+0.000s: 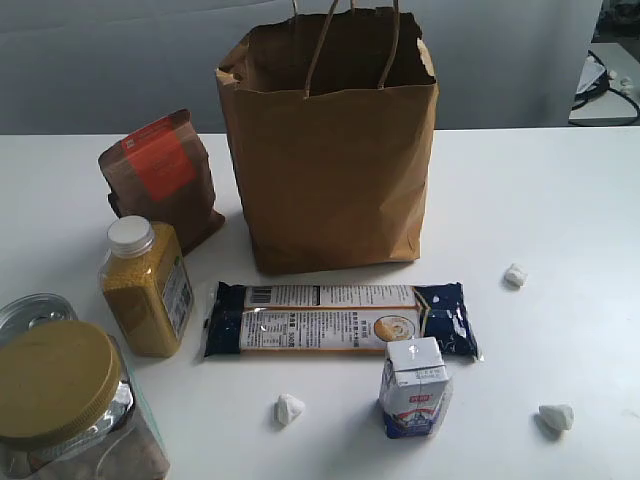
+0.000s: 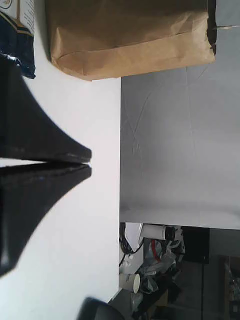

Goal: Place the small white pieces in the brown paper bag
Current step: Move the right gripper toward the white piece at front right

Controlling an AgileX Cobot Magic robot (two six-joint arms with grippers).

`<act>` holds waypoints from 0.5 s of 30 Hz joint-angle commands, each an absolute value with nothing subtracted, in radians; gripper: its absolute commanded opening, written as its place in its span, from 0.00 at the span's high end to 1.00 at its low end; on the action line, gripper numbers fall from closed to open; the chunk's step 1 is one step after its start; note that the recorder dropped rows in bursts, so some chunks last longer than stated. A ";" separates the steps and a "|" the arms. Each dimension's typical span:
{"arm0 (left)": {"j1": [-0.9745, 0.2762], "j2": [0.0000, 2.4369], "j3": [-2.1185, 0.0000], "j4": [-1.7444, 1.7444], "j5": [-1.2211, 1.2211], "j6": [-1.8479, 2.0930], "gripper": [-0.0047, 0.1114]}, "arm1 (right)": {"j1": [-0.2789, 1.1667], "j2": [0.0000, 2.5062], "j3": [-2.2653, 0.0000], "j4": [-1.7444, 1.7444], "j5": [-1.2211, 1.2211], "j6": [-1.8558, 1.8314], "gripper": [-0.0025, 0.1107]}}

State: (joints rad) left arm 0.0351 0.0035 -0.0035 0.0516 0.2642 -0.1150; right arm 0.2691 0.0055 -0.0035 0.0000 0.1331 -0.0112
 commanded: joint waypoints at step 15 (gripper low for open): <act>0.030 0.000 0.000 0.044 0.262 -0.120 0.96 | 0.270 0.000 -0.079 0.296 0.134 0.056 0.98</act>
State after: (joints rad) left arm 0.0351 0.0035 -0.0035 0.0516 0.2642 -0.1150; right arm 0.2691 0.0055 -0.0195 0.2598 0.1095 0.0683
